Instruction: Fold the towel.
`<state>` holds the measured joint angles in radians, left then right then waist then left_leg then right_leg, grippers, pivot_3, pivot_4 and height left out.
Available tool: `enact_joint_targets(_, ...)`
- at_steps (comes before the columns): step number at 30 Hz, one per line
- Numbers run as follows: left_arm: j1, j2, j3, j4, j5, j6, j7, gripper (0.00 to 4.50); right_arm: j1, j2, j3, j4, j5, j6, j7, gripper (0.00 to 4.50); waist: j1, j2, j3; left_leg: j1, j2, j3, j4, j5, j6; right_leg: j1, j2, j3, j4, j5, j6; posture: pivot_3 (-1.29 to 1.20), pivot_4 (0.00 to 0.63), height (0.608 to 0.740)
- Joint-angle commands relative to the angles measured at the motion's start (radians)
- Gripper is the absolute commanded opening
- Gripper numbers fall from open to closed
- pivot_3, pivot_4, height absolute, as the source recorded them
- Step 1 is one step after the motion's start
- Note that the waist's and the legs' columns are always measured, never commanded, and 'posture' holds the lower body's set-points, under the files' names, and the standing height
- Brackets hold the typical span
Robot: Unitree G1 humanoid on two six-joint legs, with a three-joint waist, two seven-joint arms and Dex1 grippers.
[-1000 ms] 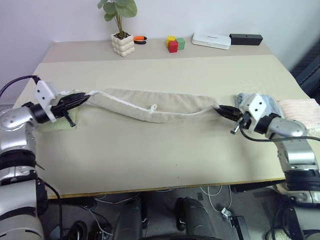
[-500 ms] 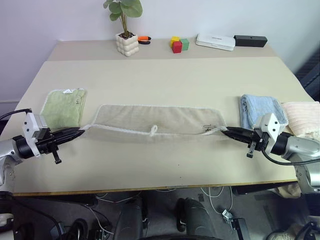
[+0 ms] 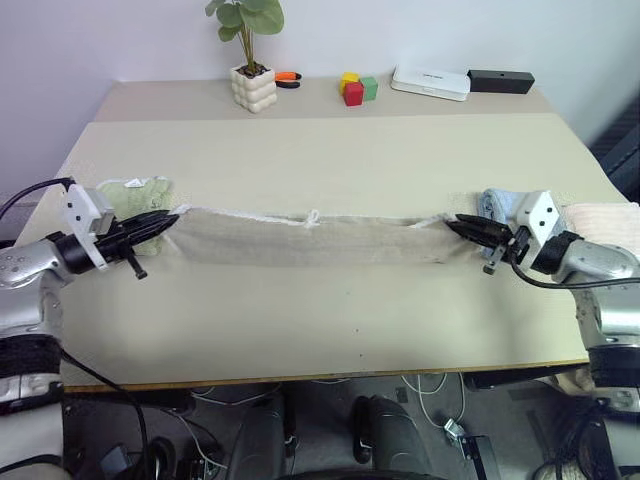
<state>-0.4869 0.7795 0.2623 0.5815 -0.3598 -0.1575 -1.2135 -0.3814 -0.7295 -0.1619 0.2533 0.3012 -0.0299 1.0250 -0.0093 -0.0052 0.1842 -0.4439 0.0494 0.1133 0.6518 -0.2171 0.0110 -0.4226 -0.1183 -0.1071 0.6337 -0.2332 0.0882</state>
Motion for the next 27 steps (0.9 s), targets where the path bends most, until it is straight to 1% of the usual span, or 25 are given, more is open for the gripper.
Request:
enact_joint_targets(1,-0.081,-0.016,-0.018,0.121,0.058,-0.098,0.046,0.0,-0.067,0.027,0.007,0.046,-0.039,-0.054,-0.057,0.02,-0.002,0.0,0.0,0.0,0.0,0.0,0.0,0.0,0.0,0.0,0.0,0.0,0.0,0.0,0.0,0.0,0.15,0.74)
enact_joint_targets(7,-0.169,-0.053,-0.045,0.28,0.107,-0.19,0.077,0.0,-0.142,0.052,0.027,0.177,-0.092,-0.119,-0.111,0.02,-0.001,0.0,0.0,0.0,0.0,0.0,0.0,0.001,-0.002,0.0,0.0,0.0,0.001,0.0,0.0,0.0,0.15,0.74)
enact_joint_targets(12,-0.224,-0.07,-0.053,0.4,0.158,-0.266,0.153,0.0,-0.184,0.072,0.042,0.252,-0.131,-0.165,-0.151,0.02,-0.003,0.0,0.0,0.0,0.0,0.0,0.0,0.002,-0.003,0.0,0.0,0.0,0.001,0.0,0.0,0.0,0.15,0.74)
enact_joint_targets(18,-0.254,-0.083,-0.067,0.467,0.192,-0.309,0.196,0.0,-0.218,0.083,0.076,0.351,-0.21,-0.231,-0.225,0.02,-0.002,0.0,0.0,0.0,0.0,0.0,0.0,0.002,-0.003,0.0,0.0,0.0,0.001,0.0,0.0,0.0,0.15,0.74)
enact_joint_targets(27,-0.263,-0.108,-0.105,0.523,0.245,-0.322,0.247,0.0,-0.236,0.106,0.115,0.426,-0.261,-0.288,-0.268,0.02,-0.002,0.0,0.0,0.0,0.0,0.0,0.0,0.002,-0.004,0.0,0.0,0.0,0.001,0.0,0.0,0.0,0.15,0.74)
